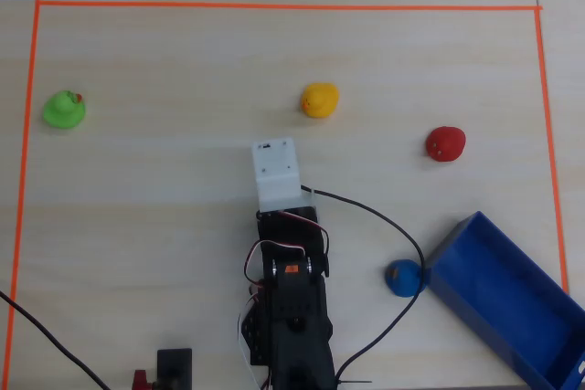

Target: Grasp red duck and put it into box.

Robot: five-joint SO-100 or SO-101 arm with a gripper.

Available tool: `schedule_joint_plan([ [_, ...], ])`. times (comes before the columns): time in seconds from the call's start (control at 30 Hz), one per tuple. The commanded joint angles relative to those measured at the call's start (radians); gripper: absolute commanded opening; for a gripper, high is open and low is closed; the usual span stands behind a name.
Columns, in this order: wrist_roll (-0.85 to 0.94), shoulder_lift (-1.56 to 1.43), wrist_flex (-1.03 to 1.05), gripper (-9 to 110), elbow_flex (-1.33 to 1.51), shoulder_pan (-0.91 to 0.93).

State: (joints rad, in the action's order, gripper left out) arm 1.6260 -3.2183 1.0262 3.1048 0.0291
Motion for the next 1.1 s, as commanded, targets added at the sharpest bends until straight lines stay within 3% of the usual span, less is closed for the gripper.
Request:
schedule_joint_plan([
  [0.0, -0.008, 0.187, -0.14, 0, -0.143, 0.063],
  [0.2, -0.026, 0.584, -0.187, 0, -0.554, 0.196],
  [0.57, -0.046, 1.197, 0.02, 0, -1.416, 0.489],
  [0.87, 0.278, 1.384, -0.032, 7, -1.555, 0.75],
  [1.07, 0.287, 1.502, -0.219, 19, -1.552, 0.833],
])
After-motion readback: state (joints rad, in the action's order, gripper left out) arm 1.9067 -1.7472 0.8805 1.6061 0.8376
